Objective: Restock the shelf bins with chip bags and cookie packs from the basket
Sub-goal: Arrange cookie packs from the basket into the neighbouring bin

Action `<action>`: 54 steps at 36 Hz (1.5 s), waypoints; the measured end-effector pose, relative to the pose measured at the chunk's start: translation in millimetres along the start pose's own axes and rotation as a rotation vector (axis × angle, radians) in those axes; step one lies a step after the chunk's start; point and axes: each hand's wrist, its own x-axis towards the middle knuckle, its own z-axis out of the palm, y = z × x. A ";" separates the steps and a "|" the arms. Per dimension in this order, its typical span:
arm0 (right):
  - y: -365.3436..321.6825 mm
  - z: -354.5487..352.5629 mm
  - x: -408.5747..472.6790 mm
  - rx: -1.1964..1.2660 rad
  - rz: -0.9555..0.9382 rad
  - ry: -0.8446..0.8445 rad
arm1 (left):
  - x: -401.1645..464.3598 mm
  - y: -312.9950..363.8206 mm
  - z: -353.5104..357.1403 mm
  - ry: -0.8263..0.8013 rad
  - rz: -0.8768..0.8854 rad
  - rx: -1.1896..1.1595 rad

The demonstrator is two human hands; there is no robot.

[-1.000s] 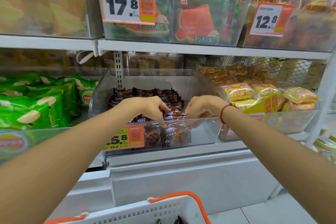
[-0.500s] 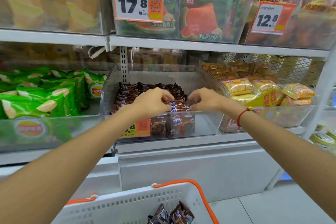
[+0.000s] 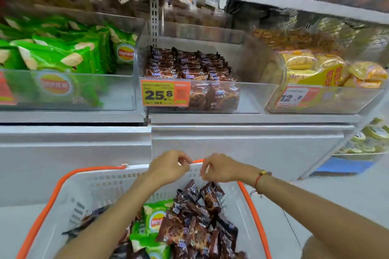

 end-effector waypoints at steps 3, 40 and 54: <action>1.2 44.9 18.1 -0.248 0.070 -0.191 | -2.3 -36.1 30.8 -0.114 -0.130 0.053; -18.1 -41.6 -4.5 0.438 0.189 0.062 | 0.5 19.7 23.8 0.016 -0.053 -0.370; -24.9 -125.3 -73.6 0.410 -0.036 0.140 | -24.7 75.4 -32.7 0.114 0.037 -0.918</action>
